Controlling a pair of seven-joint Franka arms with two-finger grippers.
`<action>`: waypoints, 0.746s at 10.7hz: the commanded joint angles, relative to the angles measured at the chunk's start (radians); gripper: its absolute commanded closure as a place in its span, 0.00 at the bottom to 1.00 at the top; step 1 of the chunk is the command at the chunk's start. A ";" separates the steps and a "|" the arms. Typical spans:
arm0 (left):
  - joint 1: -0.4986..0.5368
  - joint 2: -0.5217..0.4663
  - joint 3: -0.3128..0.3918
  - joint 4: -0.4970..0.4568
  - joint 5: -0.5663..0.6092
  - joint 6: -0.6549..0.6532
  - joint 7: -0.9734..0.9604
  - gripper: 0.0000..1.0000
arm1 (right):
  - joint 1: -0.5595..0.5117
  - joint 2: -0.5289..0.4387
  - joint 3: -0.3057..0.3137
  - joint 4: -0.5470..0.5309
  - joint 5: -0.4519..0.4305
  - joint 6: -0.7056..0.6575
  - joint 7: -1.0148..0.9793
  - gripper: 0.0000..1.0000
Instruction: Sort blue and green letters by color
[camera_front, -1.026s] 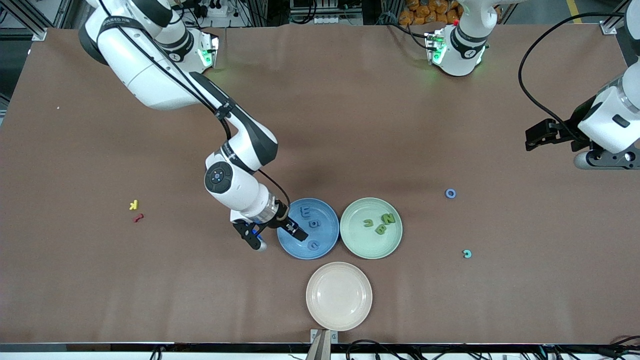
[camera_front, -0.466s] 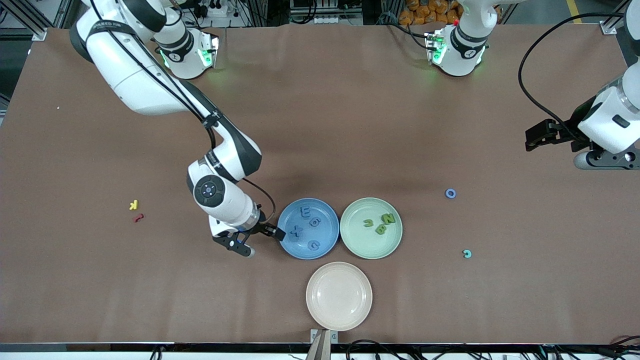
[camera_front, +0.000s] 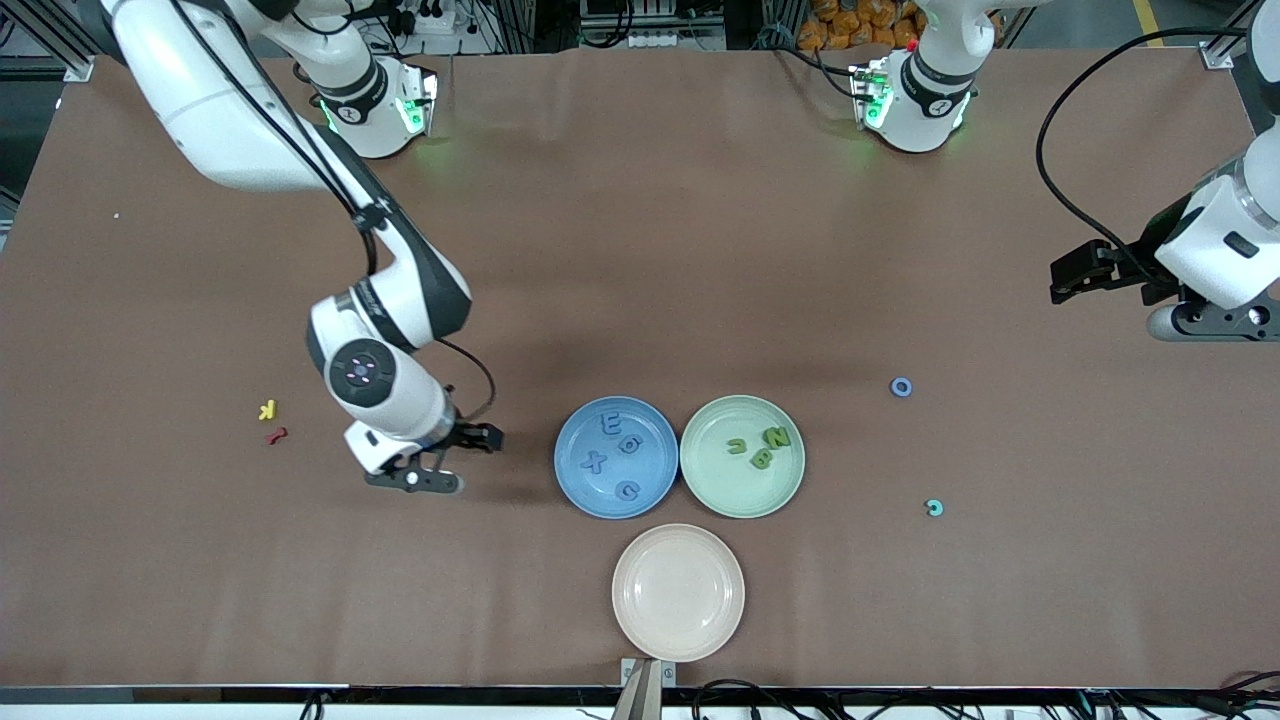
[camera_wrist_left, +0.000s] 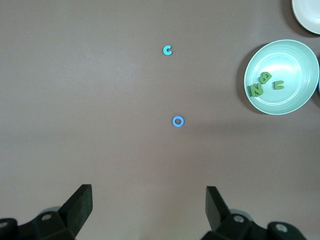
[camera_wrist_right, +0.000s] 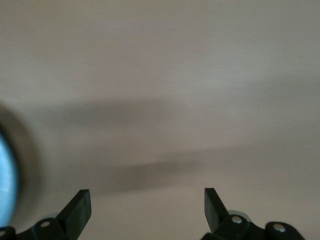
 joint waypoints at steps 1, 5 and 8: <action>0.005 0.002 0.000 0.003 -0.018 0.006 0.014 0.00 | -0.045 -0.240 -0.068 -0.267 0.005 0.012 -0.161 0.00; 0.005 0.002 0.000 0.001 -0.018 0.006 0.014 0.00 | -0.051 -0.451 -0.172 -0.425 0.073 0.004 -0.363 0.00; 0.005 0.003 0.000 0.003 -0.018 0.008 0.014 0.00 | -0.071 -0.597 -0.189 -0.415 0.081 -0.176 -0.439 0.00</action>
